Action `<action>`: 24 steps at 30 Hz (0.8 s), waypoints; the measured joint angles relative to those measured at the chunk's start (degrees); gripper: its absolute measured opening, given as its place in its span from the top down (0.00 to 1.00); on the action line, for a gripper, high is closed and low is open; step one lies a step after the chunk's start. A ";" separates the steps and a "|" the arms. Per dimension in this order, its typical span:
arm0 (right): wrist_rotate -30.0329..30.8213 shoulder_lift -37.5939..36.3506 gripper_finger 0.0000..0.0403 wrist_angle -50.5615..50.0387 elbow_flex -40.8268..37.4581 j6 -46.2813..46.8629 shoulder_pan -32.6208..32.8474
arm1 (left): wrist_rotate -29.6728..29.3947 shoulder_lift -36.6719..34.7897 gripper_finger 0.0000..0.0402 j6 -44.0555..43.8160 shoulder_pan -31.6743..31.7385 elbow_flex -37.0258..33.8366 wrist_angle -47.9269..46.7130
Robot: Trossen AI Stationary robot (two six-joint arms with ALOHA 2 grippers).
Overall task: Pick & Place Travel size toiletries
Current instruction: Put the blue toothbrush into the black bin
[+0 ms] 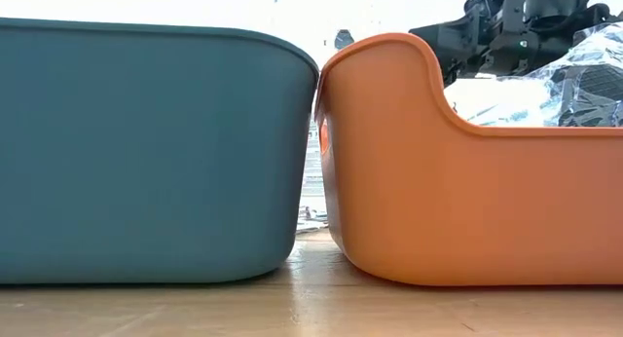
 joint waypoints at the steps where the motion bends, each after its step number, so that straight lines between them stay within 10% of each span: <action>1: -0.06 0.00 0.54 0.00 0.00 -0.02 0.02 | -1.33 -1.34 0.99 -1.38 0.00 -1.84 -1.30; 10: 0.10 0.00 0.56 0.02 0.00 -0.33 0.04 | -8.93 -17.44 0.99 -13.81 8.63 -24.64 1.47; 24: 0.21 0.00 0.57 0.07 0.00 -0.42 0.04 | 1.25 -31.22 0.98 -35.22 37.43 -51.52 16.21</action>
